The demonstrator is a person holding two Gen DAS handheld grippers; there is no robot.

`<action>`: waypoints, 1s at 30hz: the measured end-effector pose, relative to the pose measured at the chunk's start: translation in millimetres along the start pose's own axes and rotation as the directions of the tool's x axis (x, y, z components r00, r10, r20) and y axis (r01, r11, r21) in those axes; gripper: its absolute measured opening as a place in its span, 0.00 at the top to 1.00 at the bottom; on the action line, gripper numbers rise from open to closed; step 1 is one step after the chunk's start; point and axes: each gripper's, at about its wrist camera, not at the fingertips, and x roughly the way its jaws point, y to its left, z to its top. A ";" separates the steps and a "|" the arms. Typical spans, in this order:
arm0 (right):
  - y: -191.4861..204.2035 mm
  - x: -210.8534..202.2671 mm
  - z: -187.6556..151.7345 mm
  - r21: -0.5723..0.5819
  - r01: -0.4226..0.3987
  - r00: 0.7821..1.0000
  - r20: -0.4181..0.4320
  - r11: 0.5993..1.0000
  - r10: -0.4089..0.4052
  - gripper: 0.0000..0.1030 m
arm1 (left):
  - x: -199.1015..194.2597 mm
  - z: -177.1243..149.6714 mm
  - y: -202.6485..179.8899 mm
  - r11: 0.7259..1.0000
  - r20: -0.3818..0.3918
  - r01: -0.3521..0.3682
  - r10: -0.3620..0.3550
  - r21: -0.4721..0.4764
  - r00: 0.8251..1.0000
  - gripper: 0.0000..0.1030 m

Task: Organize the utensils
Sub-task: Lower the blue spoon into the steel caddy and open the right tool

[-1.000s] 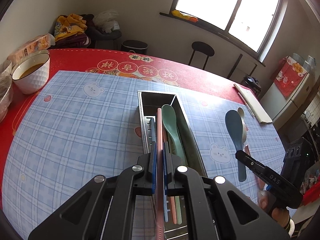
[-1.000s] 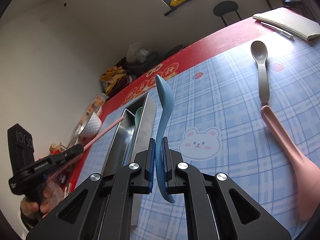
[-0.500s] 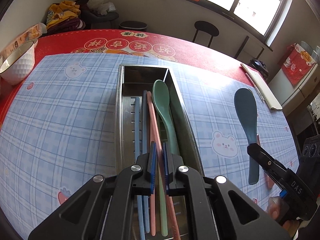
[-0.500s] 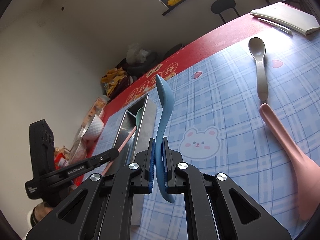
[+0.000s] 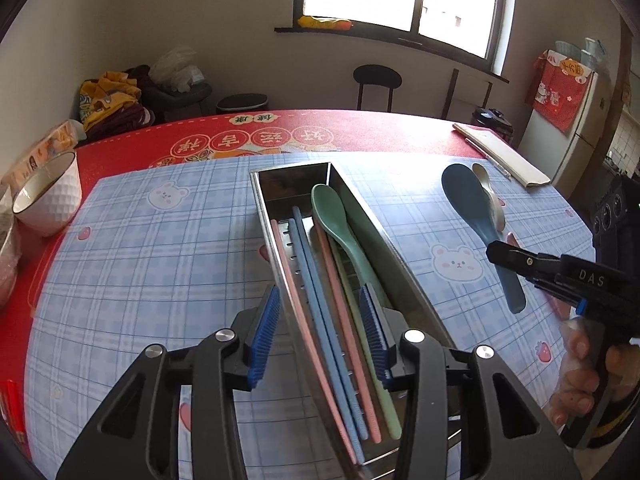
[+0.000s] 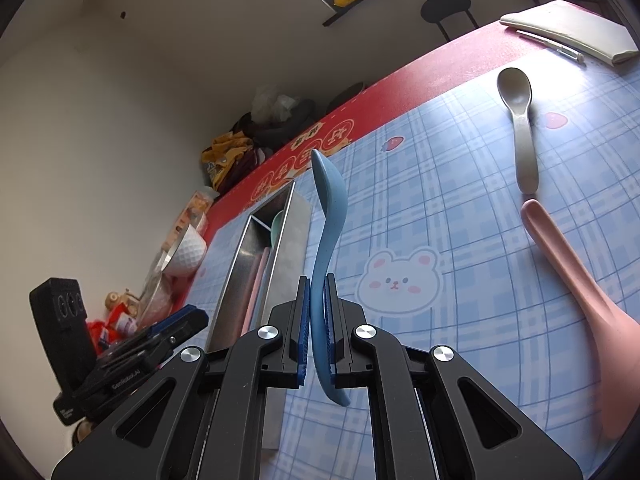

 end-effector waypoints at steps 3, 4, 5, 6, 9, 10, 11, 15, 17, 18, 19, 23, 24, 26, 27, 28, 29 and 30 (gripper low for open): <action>0.3 3.5 -1.5 0.000 -0.021 1.000 -0.009 1.000 0.021 0.93 | -9.7 -13.4 14.6 1.000 0.047 -0.010 0.010 0.007 0.999 0.42; 1.3 4.7 -2.5 -0.003 -0.026 1.000 -0.010 1.000 0.026 0.93 | -12.0 -17.9 19.7 1.000 0.061 -0.014 0.013 0.004 0.998 0.37; 1.7 5.4 -3.3 -0.006 -0.028 1.000 -0.010 1.000 0.028 0.93 | -14.8 -23.9 23.3 1.000 0.077 -0.017 0.017 0.000 0.997 0.32; 1.9 5.8 -4.0 -0.009 -0.027 1.000 -0.008 1.000 0.027 0.93 | -16.6 -27.6 27.7 1.000 0.089 -0.025 0.025 -0.005 0.996 0.26; 5.0 1.8 -5.5 -0.037 0.015 1.000 0.024 0.999 -0.014 0.93 | -22.2 -35.4 37.4 0.996 0.142 -0.087 0.089 -0.024 0.986 0.16; 7.0 0.1 -6.0 -0.042 0.018 0.999 0.037 0.999 -0.016 0.93 | -24.2 -37.0 40.1 0.992 0.160 -0.116 0.121 -0.039 0.980 0.12; 8.0 -1.6 -5.8 -0.040 0.017 0.999 0.047 0.999 -0.015 0.93 | -26.4 -39.5 42.5 0.990 0.175 -0.128 0.135 -0.053 0.975 0.11; 19.3 -9.7 -7.6 -0.031 0.037 0.997 0.064 0.999 -0.035 0.93 | -31.4 -45.1 48.1 0.990 0.197 -0.127 0.138 -0.065 0.971 0.06; 32.1 -10.3 -13.4 -0.038 0.026 0.999 0.048 0.999 -0.024 0.93 | -36.1 -46.0 52.9 0.991 0.216 -0.104 0.121 -0.089 0.969 0.06; 38.8 -8.4 -16.4 -0.036 0.024 0.999 0.033 0.999 -0.022 0.93 | -37.2 -46.4 55.0 0.990 0.220 -0.097 0.117 -0.101 0.969 0.06; 45.8 -5.5 -19.6 -0.033 0.022 1.000 0.016 0.999 -0.021 0.93 | -37.3 -46.6 57.0 0.989 0.219 -0.092 0.115 -0.112 0.969 0.06; 75.2 6.1 -32.7 -0.075 0.028 0.999 -0.035 0.997 -0.031 0.93 | -40.3 -48.5 63.3 0.987 0.230 -0.063 0.096 -0.146 0.968 0.06; 81.3 10.2 -35.5 -0.088 0.031 0.998 -0.045 0.996 -0.035 0.93 | -41.5 -49.1 64.6 0.986 0.234 -0.058 0.094 -0.156 0.968 0.06; 89.9 20.8 -39.3 -0.101 0.044 0.996 -0.069 0.994 -0.051 0.93 | -43.2 -49.7 65.7 0.985 0.242 -0.055 0.094 -0.165 0.966 0.06; 92.6 26.4 -41.1 -0.103 0.056 0.995 -0.081 0.993 -0.064 0.93 | -43.4 -49.9 66.2 0.985 0.243 -0.048 0.088 -0.166 0.966 0.06; 94.3 31.7 -42.9 -0.102 0.071 0.993 -0.091 0.992 -0.080 0.93 | -43.1 -49.9 67.3 0.984 0.241 -0.043 0.084 -0.171 0.967 0.06; 95.8 36.6 -44.5 -0.100 0.082 0.991 -0.100 0.992 -0.093 0.93 | -42.4 -49.7 68.9 0.983 0.238 -0.037 0.080 -0.178 0.968 0.06; 97.6 40.3 -47.2 -0.102 0.094 0.989 -0.108 0.990 -0.105 0.93 | -41.6 -49.6 71.4 0.982 0.234 -0.026 0.071 -0.188 0.970 0.06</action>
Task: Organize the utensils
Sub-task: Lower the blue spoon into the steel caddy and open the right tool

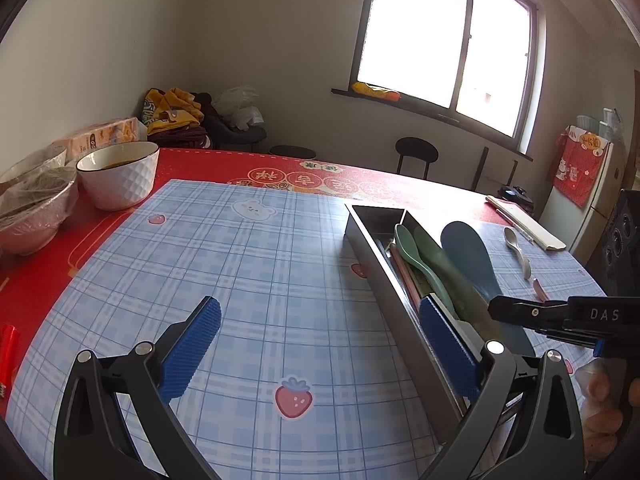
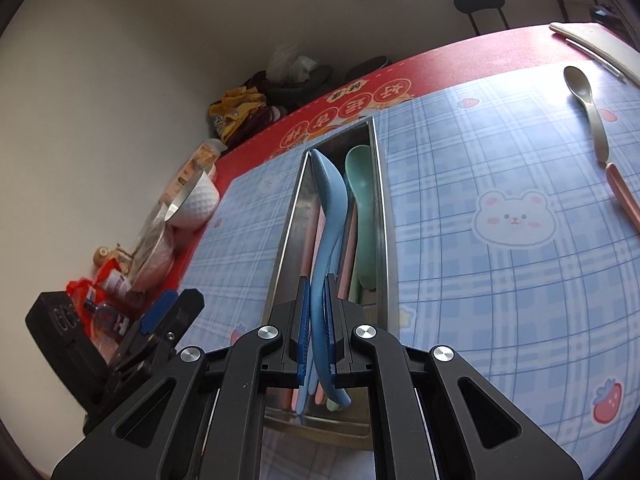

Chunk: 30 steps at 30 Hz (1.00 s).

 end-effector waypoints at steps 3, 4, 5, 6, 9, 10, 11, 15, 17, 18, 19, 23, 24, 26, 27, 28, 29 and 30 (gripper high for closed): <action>3.6 7.3 -4.8 -0.008 0.040 0.999 -0.016 0.999 -0.040 0.93 | 2.2 0.4 9.5 0.999 -0.012 0.021 -0.022 -0.048 1.000 0.06; 4.0 8.3 -5.9 -0.009 0.053 0.998 -0.019 0.999 -0.053 0.93 | 2.4 0.0 12.4 0.997 -0.016 0.028 -0.029 -0.067 0.999 0.06; 3.7 8.8 -6.8 -0.009 0.066 0.998 -0.021 0.998 -0.066 0.93 | 2.8 -0.3 14.1 0.996 -0.019 0.032 -0.034 -0.080 0.999 0.06; 3.8 10.5 -7.4 -0.008 0.077 0.997 -0.023 0.997 -0.077 0.93 | 2.7 -0.4 14.7 0.996 -0.020 0.031 -0.033 -0.086 0.999 0.06; 4.8 13.5 -8.2 -0.006 0.100 0.995 -0.028 0.995 -0.100 0.93 | 0.4 -0.7 12.1 0.997 -0.010 0.029 -0.029 -0.072 1.000 0.06; 5.8 14.8 -8.5 -0.009 0.106 0.994 -0.029 0.994 -0.106 0.93 | -0.7 -0.9 10.1 0.998 -0.007 0.028 -0.028 -0.062 1.000 0.06; 6.6 15.8 -9.0 -0.013 0.111 0.993 -0.032 0.994 -0.111 0.93 | -1.8 -1.1 8.1 0.998 -0.003 0.027 -0.027 -0.053 1.000 0.06; 10.2 22.5 -11.1 -0.025 0.135 0.989 -0.052 0.991 -0.136 0.93 | -3.0 -0.9 7.2 0.999 0.003 0.023 -0.023 -0.048 1.000 0.06; 10.6 22.8 -11.7 -0.032 0.146 0.988 -0.051 0.989 -0.148 0.93 | -3.0 -1.0 8.4 0.998 0.002 0.024 -0.024 -0.057 1.000 0.06; 11.2 22.9 -11.5 -0.033 0.149 0.987 -0.053 0.988 -0.151 0.93 | -2.8 -0.8 9.3 0.998 0.002 0.023 -0.023 -0.061 1.000 0.06; 11.3 22.6 -11.3 -0.033 0.153 0.987 -0.052 0.988 -0.154 0.93 | -2.9 -0.7 9.7 0.998 0.002 0.023 -0.023 -0.063 1.000 0.06; 13.2 18.5 -10.2 -0.052 0.181 0.982 -0.037 0.982 -0.183 0.92 | -2.8 -0.4 9.9 0.998 0.003 0.025 -0.025 -0.061 1.000 0.06; 11.7 16.4 -9.7 -0.048 0.181 0.983 -0.034 0.982 -0.182 0.92 | -2.8 -0.5 10.0 0.998 0.002 0.025 -0.025 -0.061 1.000 0.06; 9.9 11.8 -7.7 -0.041 0.171 0.985 -0.026 0.984 -0.172 0.92 | -2.6 -0.3 10.6 0.998 0.002 0.027 -0.027 -0.063 1.000 0.06; 9.4 8.6 -6.9 -0.042 0.168 0.986 -0.016 0.985 -0.169 0.92 | -2.4 -0.1 11.0 0.998 0.001 0.027 -0.027 -0.065 1.000 0.06; 9.1 4.7 -5.8 -0.045 0.165 0.986 -0.001 0.985 -0.165 0.92 | -2.3 -0.2 11.5 0.997 0.001 0.028 -0.028 -0.066 1.000 0.06; 8.0 0.1 -4.6 -0.050 0.165 0.986 0.016 0.985 -0.164 0.92 | -2.0 -0.1 11.8 0.997 0.000 0.028 -0.028 -0.067 1.000 0.06; 6.5 -4.9 -3.4 -0.055 0.170 0.985 0.034 0.984 -0.168 0.92 | -1.8 -0.2 12.2 0.997 -0.001 0.028 -0.029 -0.069 1.000 0.06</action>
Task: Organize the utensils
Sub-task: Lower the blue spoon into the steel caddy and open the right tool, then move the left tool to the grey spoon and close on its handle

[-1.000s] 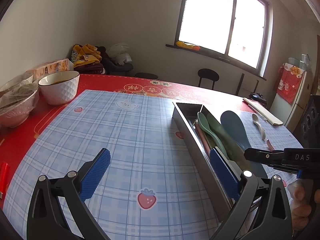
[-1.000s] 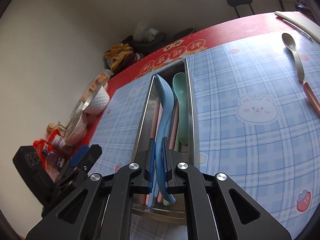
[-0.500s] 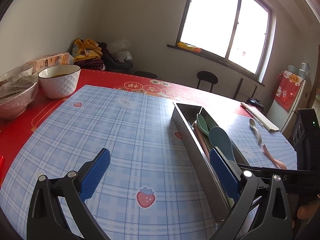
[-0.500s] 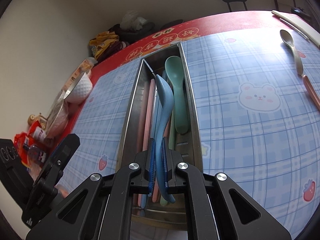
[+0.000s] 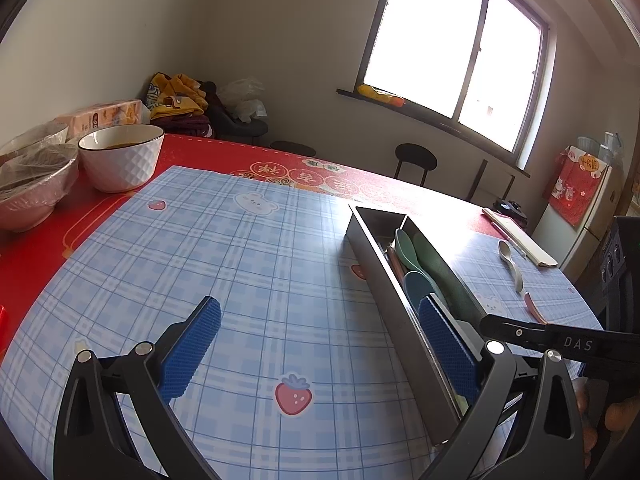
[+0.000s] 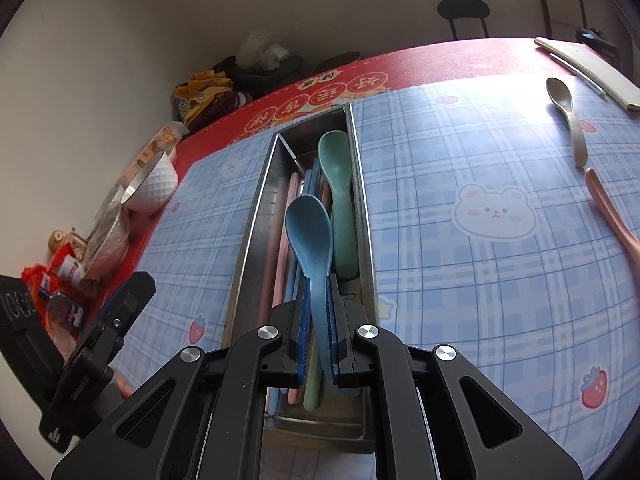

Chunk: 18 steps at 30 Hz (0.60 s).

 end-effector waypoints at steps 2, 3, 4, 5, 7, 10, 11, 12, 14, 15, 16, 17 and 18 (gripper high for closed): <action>-6.4 -9.8 2.6 -0.011 0.018 0.999 0.039 1.000 -0.018 0.92 | 0.7 0.3 0.5 1.000 -0.003 0.001 -0.001 -0.003 1.000 0.06; -10.8 -14.8 3.9 -0.015 0.029 0.998 0.057 0.999 -0.028 0.92 | 1.2 0.4 0.9 1.000 -0.005 0.001 -0.001 -0.004 1.000 0.06; -15.9 -19.8 5.1 -0.017 0.042 0.996 0.074 0.999 -0.041 0.92 | 1.8 0.5 1.4 1.000 -0.007 0.003 -0.003 -0.005 1.000 0.06; -22.2 -25.4 5.7 -0.016 0.054 0.995 0.090 0.998 -0.052 0.92 | 2.1 0.5 1.6 1.000 -0.008 0.003 -0.004 -0.006 1.000 0.06; -36.6 -37.8 6.9 -0.002 0.073 0.990 0.121 0.997 -0.073 0.92 | 3.1 0.5 2.3 1.000 -0.013 0.004 -0.004 -0.010 1.000 0.06; -64.7 -55.9 6.2 0.033 0.098 0.984 0.145 0.995 -0.102 0.92 | 3.8 0.5 2.7 1.000 -0.016 0.000 0.000 -0.013 1.000 0.06; -74.9 -61.9 5.7 0.045 0.108 0.982 0.150 0.993 -0.113 0.92 | 3.1 0.8 2.6 1.000 -0.011 -0.004 0.004 -0.016 1.000 0.06; -85.3 -67.3 5.3 0.058 0.119 0.980 0.156 0.991 -0.126 0.92 | 3.0 1.0 2.3 1.000 -0.008 -0.010 0.010 -0.016 1.000 0.06; -106.1 -79.3 3.6 0.077 0.142 0.974 0.165 0.987 -0.153 0.92 | 4.0 2.1 0.0 1.000 -0.009 -0.021 0.021 -0.005 1.000 0.06; -116.2 -84.6 2.2 0.085 0.152 0.972 0.168 0.985 -0.165 0.92 | 5.2 3.1 -2.2 0.999 -0.016 -0.033 0.033 0.008 0.999 0.06; -125.8 -89.8 1.3 0.090 0.162 0.970 0.170 0.983 -0.175 0.92 | 5.8 4.3 -4.4 0.999 -0.023 -0.041 0.041 0.017 0.999 0.06; -135.0 -94.3 0.8 0.093 0.172 0.968 0.170 0.981 -0.186 0.91 | 5.4 6.0 -7.2 0.999 -0.029 -0.042 0.043 0.023 0.999 0.06; -143.9 -98.3 0.2 0.094 0.183 0.966 0.170 0.979 -0.197 0.91 | 4.0 9.0 -10.6 0.999 -0.032 -0.040 0.041 0.029 0.999 0.06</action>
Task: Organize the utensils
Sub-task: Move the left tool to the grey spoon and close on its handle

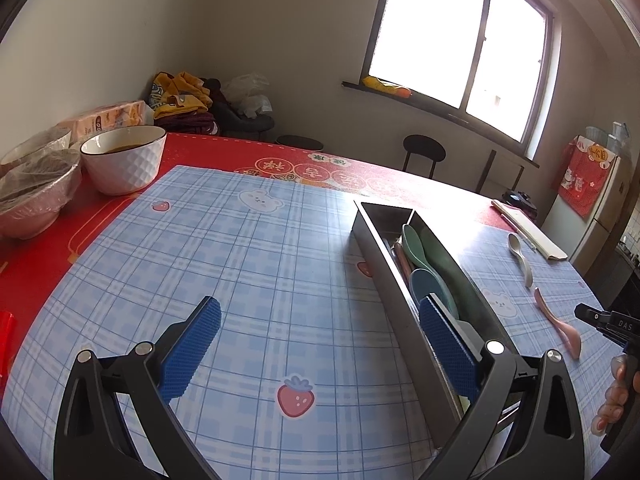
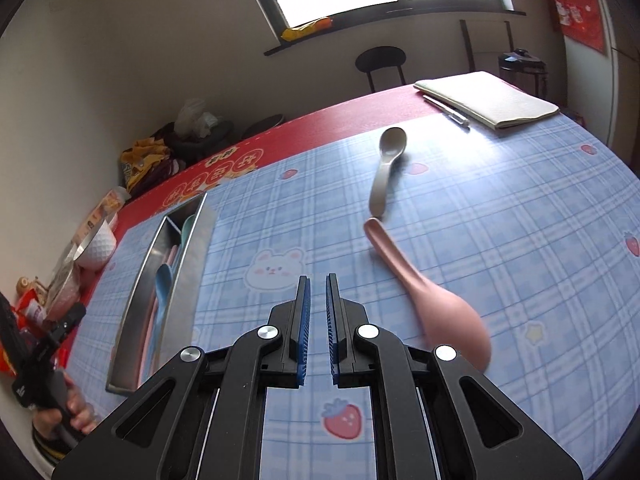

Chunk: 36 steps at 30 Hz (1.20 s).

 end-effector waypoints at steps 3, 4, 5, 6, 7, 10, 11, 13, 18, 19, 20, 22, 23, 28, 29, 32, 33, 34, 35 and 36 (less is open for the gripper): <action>-27.1 -2.3 5.9 0.010 0.020 1.000 0.004 1.000 -0.020 0.91 | -9.6 16.3 -18.2 0.999 0.006 0.048 -0.048 0.012 0.999 0.07; -35.8 -1.7 9.1 0.017 0.022 1.000 0.005 1.000 -0.022 0.92 | -12.2 23.2 -28.6 0.997 0.007 0.067 -0.068 0.029 0.998 0.07; -43.8 -0.1 12.8 0.023 0.023 1.000 0.007 0.999 -0.023 0.92 | -13.9 29.5 -40.5 0.995 0.008 0.084 -0.085 0.052 0.996 0.07; -51.6 2.5 16.3 0.030 0.022 1.000 0.005 0.999 -0.023 0.92 | -14.4 35.2 -54.7 0.991 0.004 0.102 -0.102 0.082 0.995 0.07; -58.5 5.9 19.8 0.037 0.019 1.000 -0.001 0.999 -0.019 0.91 | -13.4 39.9 -69.8 0.986 -0.005 0.120 -0.121 0.112 0.993 0.07; -76.3 15.0 27.4 0.064 0.003 1.000 -0.012 0.998 -0.002 0.91 | -3.3 47.2 -116.7 0.966 -0.053 0.186 -0.180 0.181 0.982 0.10; -80.0 18.3 28.6 0.069 -0.003 1.000 -0.018 0.998 0.004 0.92 | 3.4 47.8 -132.2 0.957 -0.083 0.214 -0.201 0.194 0.976 0.12; -86.2 24.4 30.6 0.079 -0.011 1.000 -0.027 0.997 0.013 0.92 | 20.8 47.0 -161.6 0.942 -0.153 0.266 -0.237 0.206 0.959 0.19; -102.1 31.4 34.1 0.136 -0.064 0.997 -0.041 0.989 0.070 0.92 | 74.6 41.2 -231.6 0.903 -0.299 0.351 -0.274 0.247 0.914 0.34; -106.3 30.7 34.0 0.154 -0.073 0.996 -0.035 0.985 0.079 0.92 | 86.6 40.7 -244.9 0.895 -0.325 0.368 -0.280 0.253 0.903 0.37; -111.0 29.7 33.2 0.176 -0.085 0.995 -0.029 0.981 0.091 0.92 | 99.8 40.3 -257.6 0.887 -0.354 0.384 -0.284 0.257 0.891 0.38; -120.7 28.9 31.5 0.223 -0.107 0.993 -0.019 0.969 0.114 0.92 | 125.5 39.5 -279.9 0.879 -0.403 0.406 -0.287 0.250 0.869 0.39; -125.3 29.5 30.6 0.243 -0.122 0.991 -0.018 0.962 0.130 0.91 | 139.0 39.5 -289.1 0.876 -0.428 0.421 -0.296 0.236 0.854 0.40; -131.8 33.1 28.0 0.282 -0.156 0.986 -0.017 0.947 0.168 0.91 | 194.2 38.4 -317.5 0.879 -0.497 0.444 -0.312 0.172 0.810 0.47; -132.0 33.7 27.9 0.285 -0.161 0.985 -0.017 0.945 0.173 0.91 | 203.9 37.8 -320.1 0.883 -0.508 0.442 -0.310 0.160 0.804 0.47; -134.2 34.1 27.2 0.295 -0.167 0.984 -0.017 0.941 0.179 0.91 | 225.8 36.0 -324.0 0.890 -0.526 0.436 -0.311 0.129 0.791 0.48; -134.1 34.4 27.3 0.297 -0.168 0.983 -0.018 0.940 0.182 0.91 | 231.0 35.2 -324.6 0.890 -0.530 0.439 -0.316 0.121 0.787 0.49; -134.2 35.3 27.8 0.298 -0.169 0.983 -0.021 0.939 0.184 0.91 | 235.8 34.5 -326.0 0.890 -0.535 0.443 -0.321 0.113 0.782 0.49; -135.6 35.8 27.8 0.300 -0.171 0.982 -0.023 0.939 0.186 0.91 | 239.8 33.3 -328.5 0.889 -0.539 0.444 -0.319 0.115 0.779 0.51; -135.5 35.6 27.3 0.300 -0.173 0.982 -0.024 0.938 0.188 0.91 | 243.1 31.6 -331.4 0.888 -0.544 0.443 -0.312 0.124 0.779 0.53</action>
